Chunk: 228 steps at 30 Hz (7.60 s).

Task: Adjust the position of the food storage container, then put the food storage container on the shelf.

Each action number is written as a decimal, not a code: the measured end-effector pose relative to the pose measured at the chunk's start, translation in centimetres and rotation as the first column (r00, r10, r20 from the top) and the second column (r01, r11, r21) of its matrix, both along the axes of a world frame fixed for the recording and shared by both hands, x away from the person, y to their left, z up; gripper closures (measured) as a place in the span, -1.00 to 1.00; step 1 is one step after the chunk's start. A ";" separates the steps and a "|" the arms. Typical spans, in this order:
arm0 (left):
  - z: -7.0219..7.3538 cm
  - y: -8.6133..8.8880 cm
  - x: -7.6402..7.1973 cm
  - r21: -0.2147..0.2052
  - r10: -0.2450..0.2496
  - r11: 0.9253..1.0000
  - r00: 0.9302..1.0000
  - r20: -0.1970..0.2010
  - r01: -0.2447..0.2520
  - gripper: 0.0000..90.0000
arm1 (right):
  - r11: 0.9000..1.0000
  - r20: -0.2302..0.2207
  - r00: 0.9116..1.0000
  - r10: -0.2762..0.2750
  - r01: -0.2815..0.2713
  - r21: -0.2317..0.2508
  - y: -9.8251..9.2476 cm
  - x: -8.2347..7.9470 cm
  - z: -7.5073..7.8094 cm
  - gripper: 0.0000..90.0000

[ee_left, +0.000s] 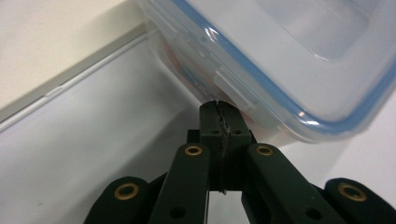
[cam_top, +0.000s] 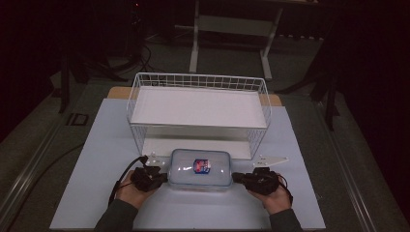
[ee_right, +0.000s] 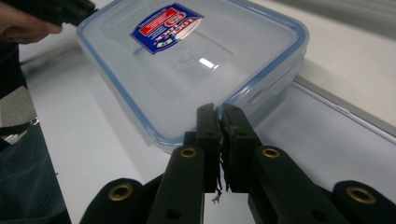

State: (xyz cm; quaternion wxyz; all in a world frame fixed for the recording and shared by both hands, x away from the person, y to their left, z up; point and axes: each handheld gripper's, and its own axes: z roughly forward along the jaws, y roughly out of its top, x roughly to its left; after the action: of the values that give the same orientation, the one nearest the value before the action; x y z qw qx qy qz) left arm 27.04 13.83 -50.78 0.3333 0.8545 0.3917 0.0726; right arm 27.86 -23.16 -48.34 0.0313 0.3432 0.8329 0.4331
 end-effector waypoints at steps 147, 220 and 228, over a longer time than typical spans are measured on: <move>22.7 3.3 3.1 -0.578 0.150 0.813 0.983 0.103 -0.064 0.16 | 0.910 -0.087 0.995 -0.047 0.078 0.408 0.0 4.5 20.0 0.18; 19.8 3.4 11.0 -0.567 0.267 0.785 0.962 -0.051 -0.248 0.15 | 0.865 -0.310 0.936 -0.165 0.288 0.411 1.7 12.7 16.3 0.08; 18.9 2.2 12.2 -0.499 0.358 0.811 0.934 0.010 -0.305 0.23 | 0.847 -0.308 0.916 -0.256 0.366 0.386 2.2 13.9 15.4 -0.08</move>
State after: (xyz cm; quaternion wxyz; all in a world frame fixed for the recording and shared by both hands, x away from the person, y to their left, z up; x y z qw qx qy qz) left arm 39.20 16.07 -31.86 0.5405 0.6555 0.5225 0.0723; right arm 41.80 -20.96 -32.99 -0.0790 0.5233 0.6447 0.5516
